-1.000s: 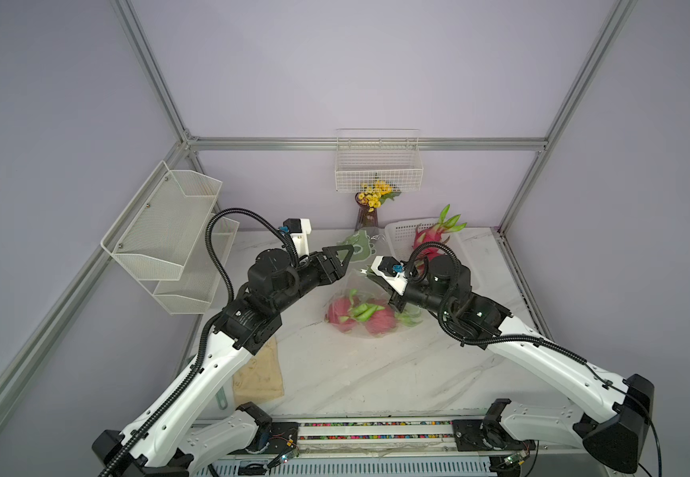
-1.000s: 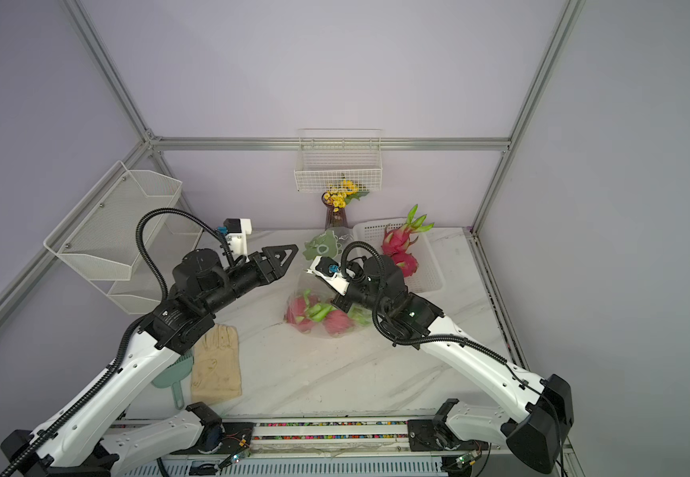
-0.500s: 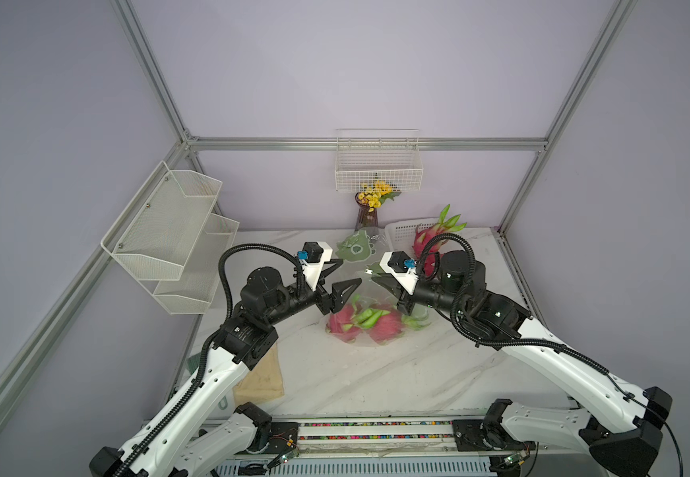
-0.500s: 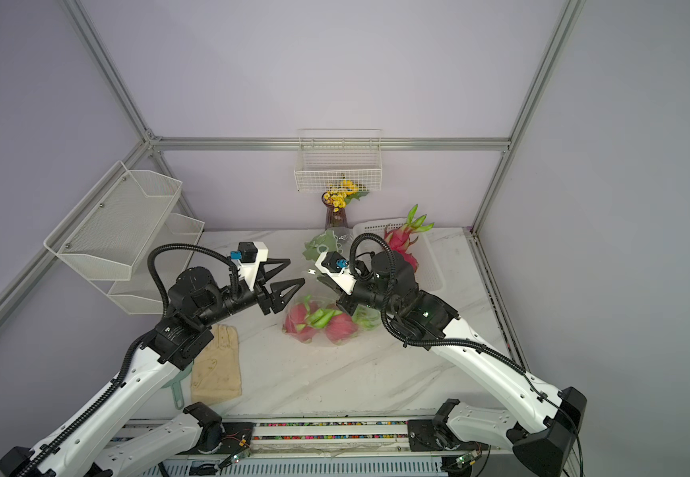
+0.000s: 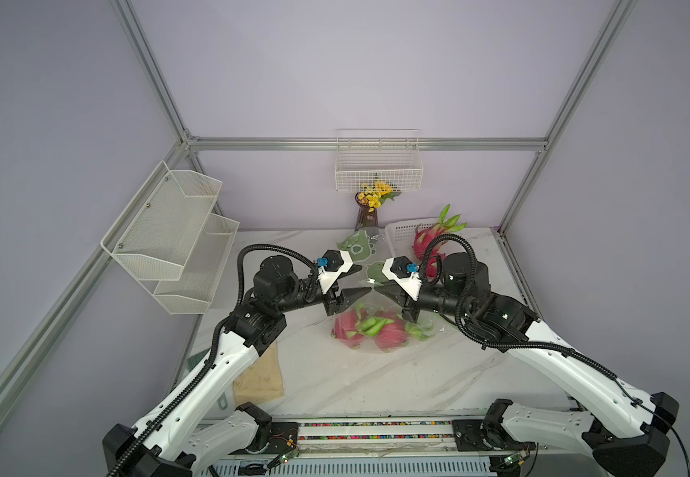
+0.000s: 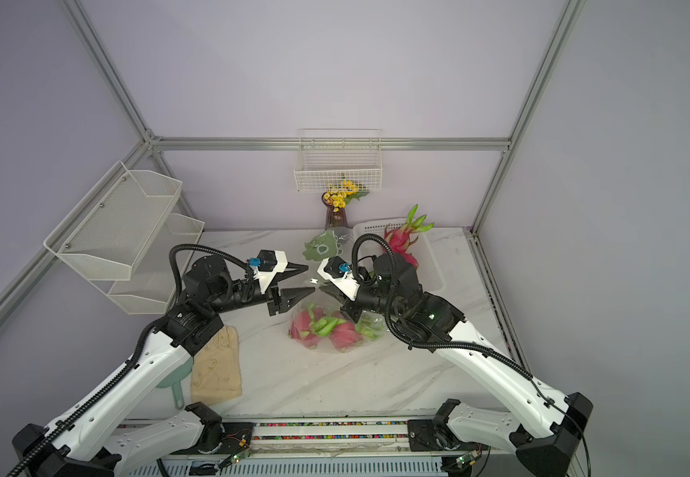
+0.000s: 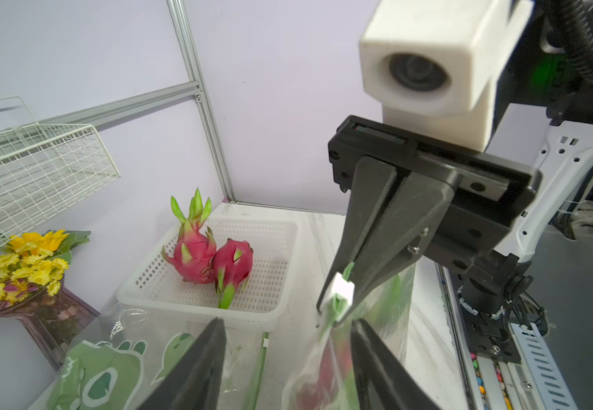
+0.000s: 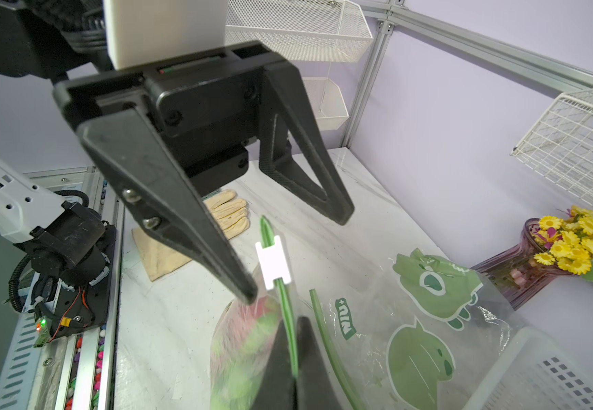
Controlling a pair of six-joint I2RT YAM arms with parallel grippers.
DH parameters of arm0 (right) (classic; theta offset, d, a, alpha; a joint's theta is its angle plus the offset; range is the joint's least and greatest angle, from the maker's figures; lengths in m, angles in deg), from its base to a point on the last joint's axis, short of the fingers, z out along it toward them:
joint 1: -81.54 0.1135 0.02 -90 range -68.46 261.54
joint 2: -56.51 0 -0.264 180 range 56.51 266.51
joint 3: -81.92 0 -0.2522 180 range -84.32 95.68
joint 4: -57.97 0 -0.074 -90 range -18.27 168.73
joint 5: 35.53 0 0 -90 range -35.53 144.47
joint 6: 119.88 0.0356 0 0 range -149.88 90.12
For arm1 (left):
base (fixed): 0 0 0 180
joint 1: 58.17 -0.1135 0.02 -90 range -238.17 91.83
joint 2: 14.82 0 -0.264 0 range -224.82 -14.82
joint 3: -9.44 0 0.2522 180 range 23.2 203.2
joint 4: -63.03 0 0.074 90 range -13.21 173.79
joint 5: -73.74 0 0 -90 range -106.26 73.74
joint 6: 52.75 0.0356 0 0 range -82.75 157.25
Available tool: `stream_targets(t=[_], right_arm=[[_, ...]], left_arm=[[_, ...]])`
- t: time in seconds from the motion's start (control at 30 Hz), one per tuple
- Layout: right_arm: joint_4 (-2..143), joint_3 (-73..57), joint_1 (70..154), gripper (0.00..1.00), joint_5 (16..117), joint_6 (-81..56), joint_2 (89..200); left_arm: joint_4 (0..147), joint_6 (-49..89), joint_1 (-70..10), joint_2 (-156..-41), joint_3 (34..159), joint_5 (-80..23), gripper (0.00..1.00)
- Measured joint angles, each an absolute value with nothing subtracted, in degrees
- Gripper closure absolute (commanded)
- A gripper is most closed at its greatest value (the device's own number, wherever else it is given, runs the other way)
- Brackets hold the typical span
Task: Open the zip-top bag and take out the dragon fruit
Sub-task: Unzip the zipper on the zipper food storage bag.
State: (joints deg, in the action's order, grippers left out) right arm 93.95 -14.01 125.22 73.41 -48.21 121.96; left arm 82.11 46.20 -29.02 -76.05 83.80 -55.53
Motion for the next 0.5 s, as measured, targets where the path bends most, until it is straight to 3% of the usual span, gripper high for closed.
stream_targets(t=[0.23,0.37,0.47,0.5], right_arm=[[94.76,-14.01,125.22,1.00,73.91,-48.21,121.96],[95.02,-14.01,125.22,1.00,73.91,-48.21,121.96],[95.15,-14.01,125.20,1.00,73.87,-48.21,121.96],[95.17,-14.01,125.20,1.00,73.89,-48.21,121.96]], left_arm=[[83.18,49.24,-29.18,-77.96,85.16,-59.02,0.84],[83.99,50.29,-29.18,-78.04,85.38,-59.81,0.86],[84.43,50.51,-29.18,-77.96,85.35,-59.99,1.00],[84.52,50.55,-29.18,-77.89,85.35,-59.99,1.00]])
